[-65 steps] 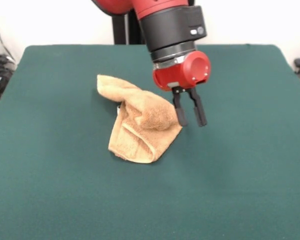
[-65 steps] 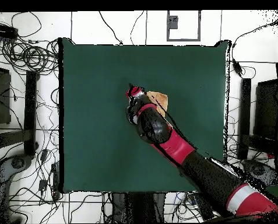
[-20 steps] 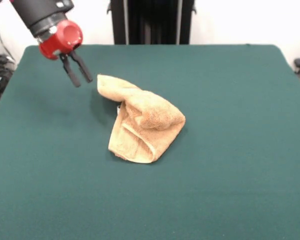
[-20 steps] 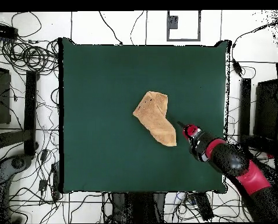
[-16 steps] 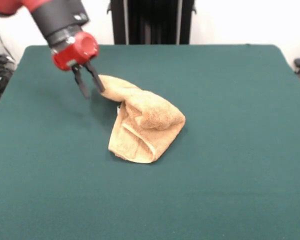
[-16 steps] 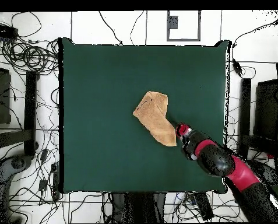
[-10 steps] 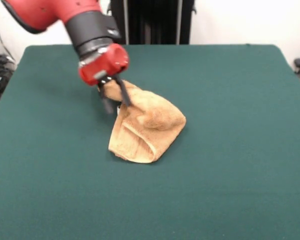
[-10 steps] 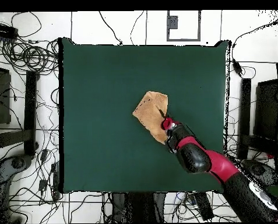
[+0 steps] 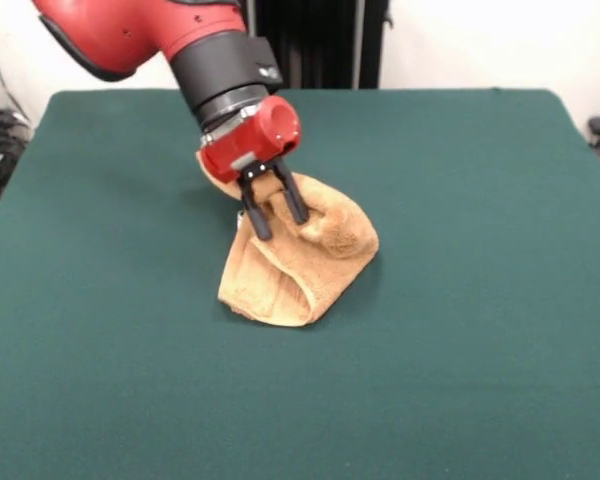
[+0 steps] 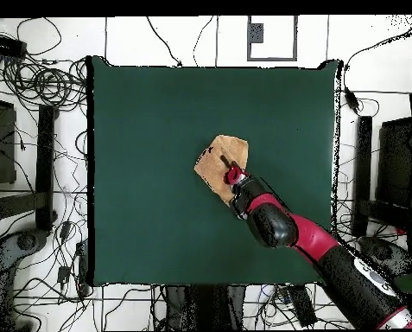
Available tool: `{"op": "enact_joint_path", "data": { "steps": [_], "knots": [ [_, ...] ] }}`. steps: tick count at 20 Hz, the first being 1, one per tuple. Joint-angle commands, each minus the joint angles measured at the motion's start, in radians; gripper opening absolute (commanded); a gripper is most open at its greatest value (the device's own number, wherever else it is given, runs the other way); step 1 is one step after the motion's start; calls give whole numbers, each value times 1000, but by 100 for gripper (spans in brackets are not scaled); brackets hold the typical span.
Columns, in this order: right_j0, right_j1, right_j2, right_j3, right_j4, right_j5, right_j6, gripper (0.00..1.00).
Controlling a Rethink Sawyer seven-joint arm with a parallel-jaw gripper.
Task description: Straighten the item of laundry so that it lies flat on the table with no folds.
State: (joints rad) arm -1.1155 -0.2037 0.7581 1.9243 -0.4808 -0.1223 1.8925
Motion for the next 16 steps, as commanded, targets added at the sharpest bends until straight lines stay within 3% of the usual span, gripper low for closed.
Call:
{"op": "enact_joint_path", "data": {
  "steps": [1,7,16],
  "knots": [
    [53,-58,12,-32,214,228,199,100],
    [83,-136,42,-46,389,378,204,100],
    [124,-208,77,-13,524,384,228,100]
  ]
}}
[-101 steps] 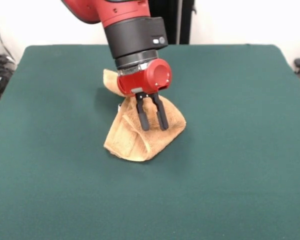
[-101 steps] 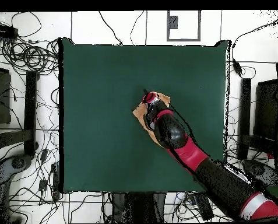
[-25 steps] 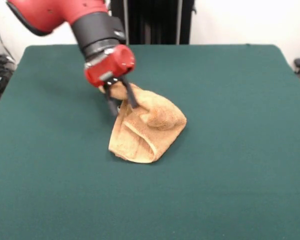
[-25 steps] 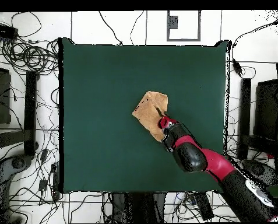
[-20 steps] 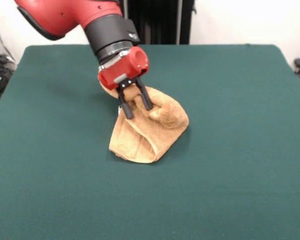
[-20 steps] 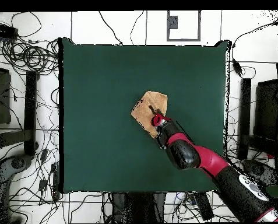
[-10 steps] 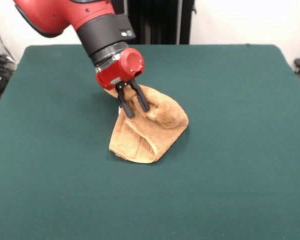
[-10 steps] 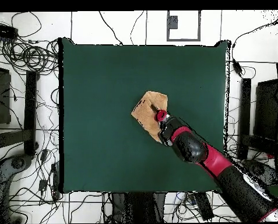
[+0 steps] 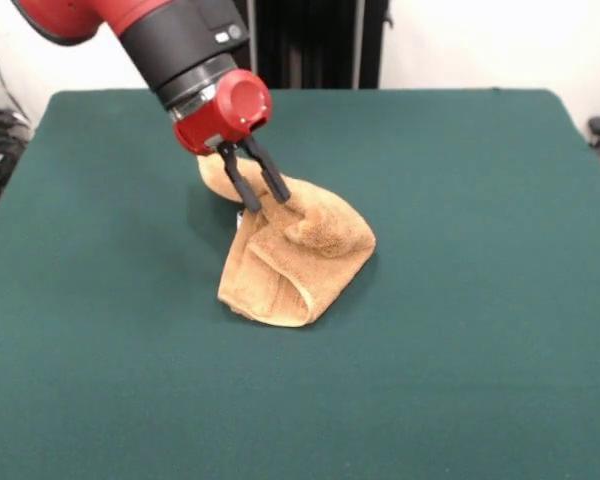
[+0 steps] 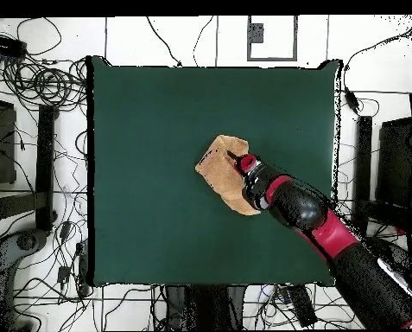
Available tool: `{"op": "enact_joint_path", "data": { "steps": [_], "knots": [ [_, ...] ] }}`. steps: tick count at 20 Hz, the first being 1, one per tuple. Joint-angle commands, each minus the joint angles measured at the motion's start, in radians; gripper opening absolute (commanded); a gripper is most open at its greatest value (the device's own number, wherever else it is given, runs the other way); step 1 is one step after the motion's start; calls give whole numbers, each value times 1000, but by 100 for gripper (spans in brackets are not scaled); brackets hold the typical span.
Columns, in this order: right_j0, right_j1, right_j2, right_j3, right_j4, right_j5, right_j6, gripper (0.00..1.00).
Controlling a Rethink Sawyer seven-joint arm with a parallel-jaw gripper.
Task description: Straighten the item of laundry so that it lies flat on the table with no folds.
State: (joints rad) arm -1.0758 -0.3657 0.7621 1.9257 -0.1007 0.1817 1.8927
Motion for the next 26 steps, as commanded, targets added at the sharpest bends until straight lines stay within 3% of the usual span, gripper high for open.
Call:
{"op": "enact_joint_path", "data": {
  "steps": [1,8,16,21,26],
  "knots": [
    [86,-38,91,-8,160,68,233,100],
    [94,20,118,3,188,7,195,100],
    [172,-12,-21,-51,-69,-213,51,100],
    [91,174,76,-90,-192,-269,28,100],
    [57,281,121,-131,-224,-233,42,100]
  ]
}}
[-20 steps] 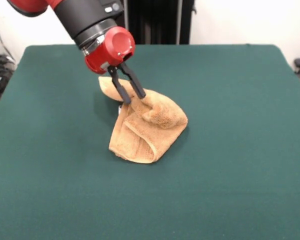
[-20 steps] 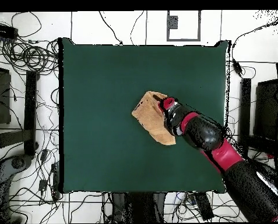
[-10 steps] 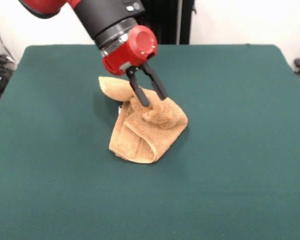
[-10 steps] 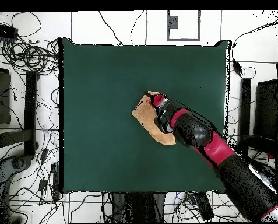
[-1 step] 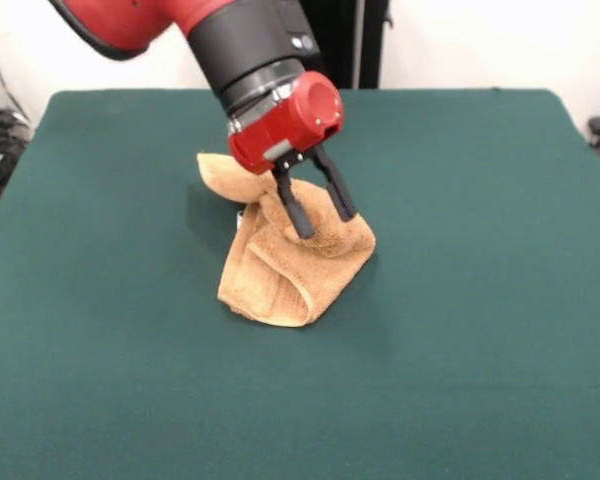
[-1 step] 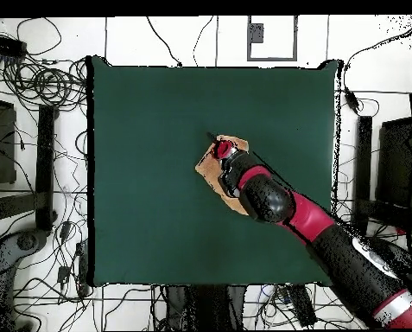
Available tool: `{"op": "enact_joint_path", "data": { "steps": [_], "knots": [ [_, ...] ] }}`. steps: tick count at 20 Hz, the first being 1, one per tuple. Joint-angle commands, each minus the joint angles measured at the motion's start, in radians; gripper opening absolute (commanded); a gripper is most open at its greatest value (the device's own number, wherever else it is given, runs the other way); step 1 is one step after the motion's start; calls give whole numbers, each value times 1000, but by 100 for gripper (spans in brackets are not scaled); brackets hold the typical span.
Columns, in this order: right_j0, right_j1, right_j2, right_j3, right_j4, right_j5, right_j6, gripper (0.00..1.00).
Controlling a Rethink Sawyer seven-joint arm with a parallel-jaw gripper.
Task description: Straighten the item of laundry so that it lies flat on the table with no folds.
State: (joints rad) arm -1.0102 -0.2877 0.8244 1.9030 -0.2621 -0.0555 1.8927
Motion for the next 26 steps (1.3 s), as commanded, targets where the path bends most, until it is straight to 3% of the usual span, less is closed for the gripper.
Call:
{"op": "enact_joint_path", "data": {
  "steps": [1,10,20,26],
  "knots": [
    [-15,221,65,-120,-67,14,41,100],
    [-10,272,52,-152,-95,-3,55,100],
    [-53,255,111,-32,84,156,162,100],
    [0,172,-1,-32,112,200,141,100]
  ]
}}
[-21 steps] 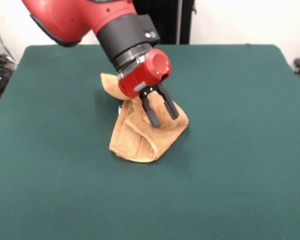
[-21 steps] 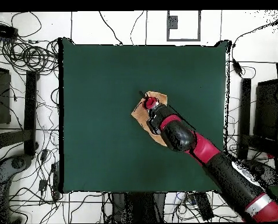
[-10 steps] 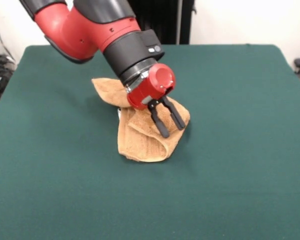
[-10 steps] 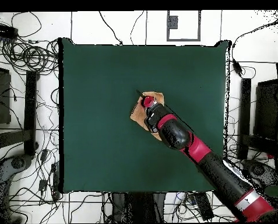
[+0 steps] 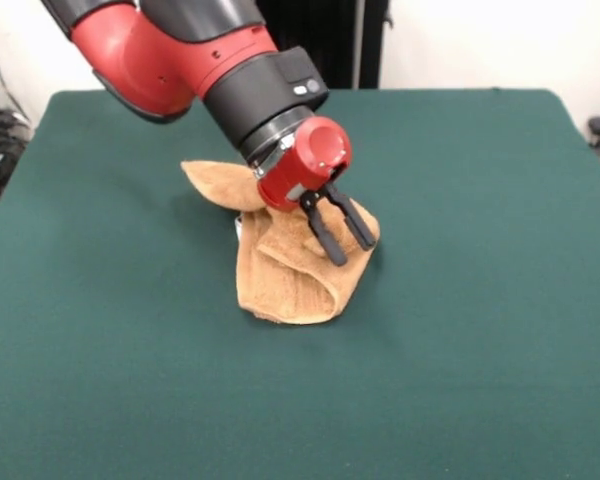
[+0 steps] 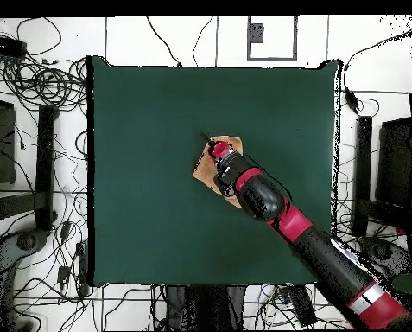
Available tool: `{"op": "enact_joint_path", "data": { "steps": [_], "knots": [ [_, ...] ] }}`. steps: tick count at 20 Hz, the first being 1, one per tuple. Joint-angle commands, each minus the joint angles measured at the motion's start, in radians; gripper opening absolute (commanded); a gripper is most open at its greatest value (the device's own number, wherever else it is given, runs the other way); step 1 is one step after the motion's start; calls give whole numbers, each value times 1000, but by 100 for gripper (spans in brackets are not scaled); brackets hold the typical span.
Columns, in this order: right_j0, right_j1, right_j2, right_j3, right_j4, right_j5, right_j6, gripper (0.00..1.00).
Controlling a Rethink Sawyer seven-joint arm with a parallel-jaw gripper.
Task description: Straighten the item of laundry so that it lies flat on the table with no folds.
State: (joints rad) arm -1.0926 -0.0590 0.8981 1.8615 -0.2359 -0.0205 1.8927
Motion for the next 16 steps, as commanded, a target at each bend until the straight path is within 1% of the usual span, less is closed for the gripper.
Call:
{"op": "enact_joint_path", "data": {
  "steps": [1,2,3,4,5,6,7,8,11,14,16],
  "knots": [
    [106,-100,-118,8,96,200,135,100],
    [112,-117,-138,10,111,224,139,100],
    [117,-153,-159,20,136,282,145,100],
    [112,-164,-167,27,151,315,148,100],
    [107,-193,-175,49,189,374,172,100],
    [103,-204,-182,57,207,405,178,100],
    [96,-226,-182,80,250,465,208,100],
    [93,-233,-183,89,273,498,217,100],
    [97,-269,-199,100,343,622,240,100],
    [103,-286,-217,115,375,675,236,100],
    [111,-293,-238,127,379,666,236,100]
  ]
}}
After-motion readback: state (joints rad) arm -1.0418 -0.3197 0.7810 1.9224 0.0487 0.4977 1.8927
